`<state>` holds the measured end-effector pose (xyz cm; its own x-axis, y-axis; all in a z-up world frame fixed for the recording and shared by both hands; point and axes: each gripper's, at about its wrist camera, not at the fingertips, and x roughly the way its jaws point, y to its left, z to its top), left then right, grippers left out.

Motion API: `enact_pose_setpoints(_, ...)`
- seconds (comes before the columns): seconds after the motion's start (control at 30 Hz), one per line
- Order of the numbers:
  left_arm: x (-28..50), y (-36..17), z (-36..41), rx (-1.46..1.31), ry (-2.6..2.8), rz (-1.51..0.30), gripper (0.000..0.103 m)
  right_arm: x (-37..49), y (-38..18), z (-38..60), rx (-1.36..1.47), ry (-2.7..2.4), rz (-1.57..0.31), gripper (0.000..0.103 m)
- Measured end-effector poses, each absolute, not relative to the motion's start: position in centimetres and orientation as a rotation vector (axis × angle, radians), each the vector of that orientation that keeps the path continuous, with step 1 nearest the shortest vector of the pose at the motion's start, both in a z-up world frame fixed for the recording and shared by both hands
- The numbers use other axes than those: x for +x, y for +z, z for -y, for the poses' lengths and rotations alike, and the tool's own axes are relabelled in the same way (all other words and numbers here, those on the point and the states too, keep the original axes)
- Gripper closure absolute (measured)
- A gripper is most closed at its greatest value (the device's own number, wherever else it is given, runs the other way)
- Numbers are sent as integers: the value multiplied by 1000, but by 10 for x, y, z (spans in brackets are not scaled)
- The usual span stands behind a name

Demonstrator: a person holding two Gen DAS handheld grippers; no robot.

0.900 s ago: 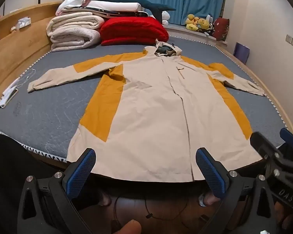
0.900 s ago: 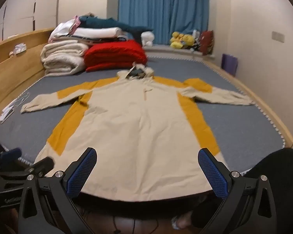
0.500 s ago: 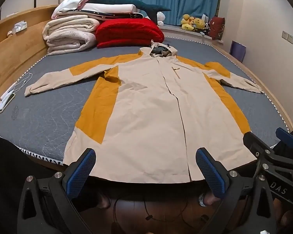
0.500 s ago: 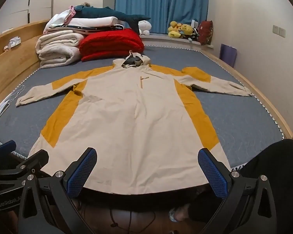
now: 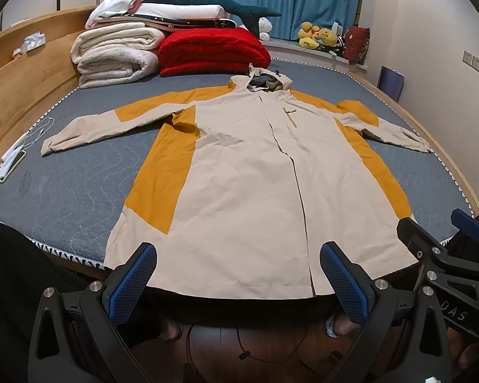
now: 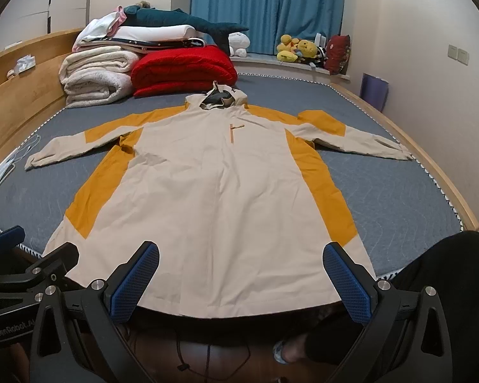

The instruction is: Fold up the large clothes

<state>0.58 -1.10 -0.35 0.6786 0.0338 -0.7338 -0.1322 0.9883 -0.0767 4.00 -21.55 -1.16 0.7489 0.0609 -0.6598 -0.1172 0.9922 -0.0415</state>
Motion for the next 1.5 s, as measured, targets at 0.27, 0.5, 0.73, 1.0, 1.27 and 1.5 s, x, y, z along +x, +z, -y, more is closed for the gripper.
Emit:
enact_pose_setpoints(0.27,6,-4,11,-127,95,-821,1,41,-12,212,-94,100,-721,1)
enact_pose_setpoints(0.5,5,-4,11,-126,95,-817,1,41,-12,211,-92,102,-722,1)
enact_pose_setpoints(0.73,5,-4,11,-124,94,-817,1,41,-12,212,-92,101,-721,1)
enact_pose_setpoints(1.0,5,-4,11,-123,95,-815,1,41,-11,213,-94,100,-717,1)
enact_pose_setpoints(1.27,5,-5,12,-124,95,-816,1,41,-12,213,-94,100,-716,1)
enact_pose_setpoints(1.5,5,-5,12,-124,96,-816,1,40,-12,214,-91,103,-720,1)
